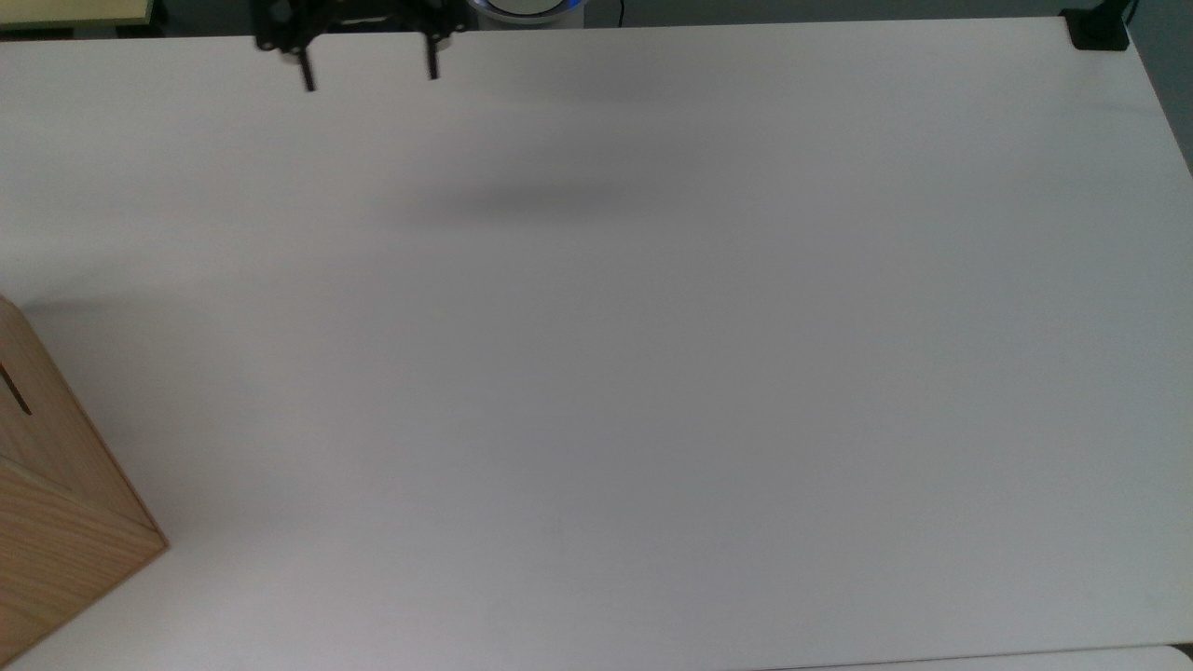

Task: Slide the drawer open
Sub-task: 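Move the gripper toward the black handle of the wooden cabinet's upper drawer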

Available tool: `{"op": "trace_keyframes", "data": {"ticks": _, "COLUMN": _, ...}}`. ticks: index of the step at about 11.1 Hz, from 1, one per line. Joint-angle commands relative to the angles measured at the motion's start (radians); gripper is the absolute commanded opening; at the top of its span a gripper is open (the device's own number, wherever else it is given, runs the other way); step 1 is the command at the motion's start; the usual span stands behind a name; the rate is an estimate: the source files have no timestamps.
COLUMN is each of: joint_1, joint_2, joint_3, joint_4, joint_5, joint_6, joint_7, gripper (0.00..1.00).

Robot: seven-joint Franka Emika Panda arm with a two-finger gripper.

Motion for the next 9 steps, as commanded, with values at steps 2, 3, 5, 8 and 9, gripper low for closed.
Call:
{"op": "trace_keyframes", "data": {"ticks": 2, "joint_1": 0.009, "joint_2": 0.058, "joint_3": -0.073, "joint_4": 0.000, "joint_5": -0.169, "joint_6": 0.298, "joint_7": -0.219, "gripper": 1.00}}
{"op": "trace_keyframes", "data": {"ticks": 3, "joint_1": 0.009, "joint_2": 0.071, "joint_3": -0.100, "joint_4": 0.000, "joint_5": -0.194, "joint_6": 0.375, "joint_7": -0.266, "gripper": 1.00}}
{"op": "trace_keyframes", "data": {"ticks": 5, "joint_1": 0.009, "joint_2": 0.115, "joint_3": -0.166, "joint_4": 0.000, "joint_5": -0.232, "joint_6": 0.544, "joint_7": -0.296, "gripper": 0.98}}
{"op": "trace_keyframes", "data": {"ticks": 8, "joint_1": 0.009, "joint_2": 0.222, "joint_3": -0.254, "joint_4": 0.002, "joint_5": -0.260, "joint_6": 0.773, "joint_7": -0.317, "gripper": 0.92}}
{"op": "trace_keyframes", "data": {"ticks": 9, "joint_1": 0.008, "joint_2": 0.242, "joint_3": -0.266, "joint_4": 0.002, "joint_5": -0.283, "joint_6": 0.822, "joint_7": -0.320, "gripper": 0.86}}
